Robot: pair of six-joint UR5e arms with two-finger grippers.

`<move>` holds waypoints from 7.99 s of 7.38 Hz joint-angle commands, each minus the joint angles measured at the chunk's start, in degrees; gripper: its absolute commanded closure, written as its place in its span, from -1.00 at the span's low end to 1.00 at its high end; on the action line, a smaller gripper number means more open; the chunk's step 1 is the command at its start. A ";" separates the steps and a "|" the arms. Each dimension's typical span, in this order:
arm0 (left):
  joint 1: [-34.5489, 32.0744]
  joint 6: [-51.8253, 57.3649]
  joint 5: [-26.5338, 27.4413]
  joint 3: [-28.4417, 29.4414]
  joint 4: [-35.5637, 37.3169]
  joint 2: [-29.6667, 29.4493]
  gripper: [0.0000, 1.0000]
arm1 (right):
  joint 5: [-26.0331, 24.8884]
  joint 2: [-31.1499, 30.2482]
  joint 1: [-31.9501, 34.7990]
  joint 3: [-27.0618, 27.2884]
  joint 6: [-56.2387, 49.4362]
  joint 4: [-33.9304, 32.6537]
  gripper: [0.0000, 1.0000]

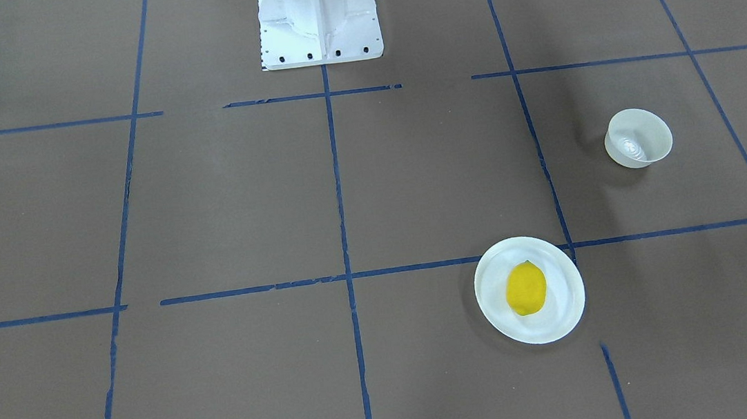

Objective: Move lemon from plate to bowl

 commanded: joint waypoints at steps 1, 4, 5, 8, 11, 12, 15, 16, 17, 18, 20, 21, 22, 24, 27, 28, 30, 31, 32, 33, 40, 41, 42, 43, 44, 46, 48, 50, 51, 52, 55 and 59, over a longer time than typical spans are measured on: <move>0.18 -0.22 -0.17 0.74 -2.93 0.17 -1.00 | 0.00 0.00 0.00 0.00 0.00 0.00 -1.00; 1.05 -0.31 -0.34 -0.22 -9.59 -2.36 -1.00 | 0.00 0.00 0.00 0.00 0.00 0.00 -1.00; 4.19 -1.35 -0.17 -1.36 -13.29 -4.03 -1.00 | 0.00 0.00 0.00 0.00 0.00 0.00 -1.00; 18.58 -21.12 0.36 -6.63 -13.68 -8.41 -1.00 | 0.00 0.00 0.00 0.00 0.00 0.00 -1.00; 26.43 -38.99 0.36 -6.38 -12.80 -16.94 -1.00 | 0.00 0.00 0.00 0.00 0.00 0.00 -1.00; 32.02 -45.25 0.53 -5.51 -11.67 -19.66 -1.00 | 0.00 0.00 0.00 0.00 0.00 0.00 -1.00; 35.42 -53.66 4.58 4.67 -11.22 -30.21 -1.00 | 0.00 0.00 0.00 0.00 0.00 0.00 -1.00; 35.59 -53.66 4.75 8.44 -11.22 -33.63 -1.00 | 0.00 0.00 0.00 0.00 0.00 0.00 -1.00; 35.77 -53.75 4.84 11.43 -11.31 -36.27 -1.00 | 0.00 0.00 0.00 0.00 0.00 0.00 -1.00; 35.86 -53.75 7.02 13.81 -12.01 -38.04 -1.00 | 0.00 0.00 0.00 0.00 0.00 0.00 -1.00; 37.35 -53.66 9.15 16.81 -12.45 -39.81 -1.00 | 0.00 0.00 0.00 0.00 0.00 0.00 -1.00; 37.88 -53.92 10.02 19.44 -14.37 -41.12 -1.00 | 0.00 0.00 0.00 0.00 0.00 0.00 -1.00; 38.14 -54.88 10.11 21.46 -16.13 -41.83 -1.00 | 0.00 0.00 0.00 0.00 0.00 0.00 -1.00; 38.32 -55.06 10.20 24.11 -18.60 -42.10 -1.00 | 0.00 0.00 0.00 0.00 0.00 0.00 -1.00; 39.55 -55.15 12.58 28.50 -21.49 -43.94 -1.00 | 0.09 0.00 0.00 0.00 0.00 0.00 -1.00; 39.90 -55.15 12.66 30.43 -23.85 -43.95 -1.00 | 0.00 0.00 0.00 0.00 0.00 0.00 -1.00; 40.25 -55.07 12.58 30.71 -24.32 -43.95 -1.00 | 0.00 0.00 0.00 0.00 0.00 0.00 -1.00; 40.25 -54.80 12.58 30.63 -24.32 -43.86 -1.00 | 0.00 0.00 0.00 0.00 0.00 0.00 -1.00; 40.25 -54.45 12.58 30.63 -24.32 -43.86 -1.00 | 0.00 0.00 0.00 0.00 0.00 0.00 -1.00; 40.25 -54.45 12.58 30.54 -24.32 -43.77 -0.60 | 0.00 0.00 0.00 0.00 0.00 0.00 -1.00; 36.48 -54.19 12.05 6.80 -13.92 -32.11 1.00 | 0.00 0.00 0.00 0.00 0.00 0.00 -1.00; 36.13 -53.66 12.14 -3.72 -6.64 -27.56 1.00 | 0.00 0.00 0.00 0.00 0.00 0.00 -1.00; 35.86 -51.48 12.57 -11.48 -4.82 -21.59 1.00 | 0.00 0.00 0.00 0.00 0.00 0.00 -1.00; 35.86 -51.38 12.75 -16.87 -4.98 -15.01 1.00 | 0.00 0.00 0.00 0.00 0.00 0.00 -1.00; 35.86 -51.72 13.97 -18.14 -5.59 -11.72 1.00 | 0.00 0.00 0.00 0.00 0.00 0.00 -1.00; 36.12 -52.34 17.41 -18.24 -12.15 -4.17 1.00 | 0.00 0.00 0.00 0.00 0.00 0.00 -1.00; 36.21 -52.25 17.59 -16.94 -16.75 0.08 1.00 | 0.00 0.00 0.00 0.00 0.00 0.00 -1.00; 36.30 -52.17 17.67 -15.61 -18.94 2.53 1.00 | 0.00 0.00 0.00 0.00 0.00 0.00 -1.00; 36.39 -52.17 17.67 -14.39 -22.61 4.38 1.00 | 0.00 0.00 0.00 0.00 0.00 0.00 -1.00; 36.47 -52.17 17.50 -13.68 -25.60 6.05 1.00 | 0.00 0.00 0.00 0.00 0.00 0.00 -1.00; 37.96 -52.17 17.24 -13.41 -25.81 6.24 1.00 | 0.00 0.00 0.00 0.00 0.00 0.00 -1.00; 39.38 -51.73 17.15 -12.53 -25.81 6.24 0.35 | 0.00 0.00 0.00 0.00 0.00 0.00 -1.00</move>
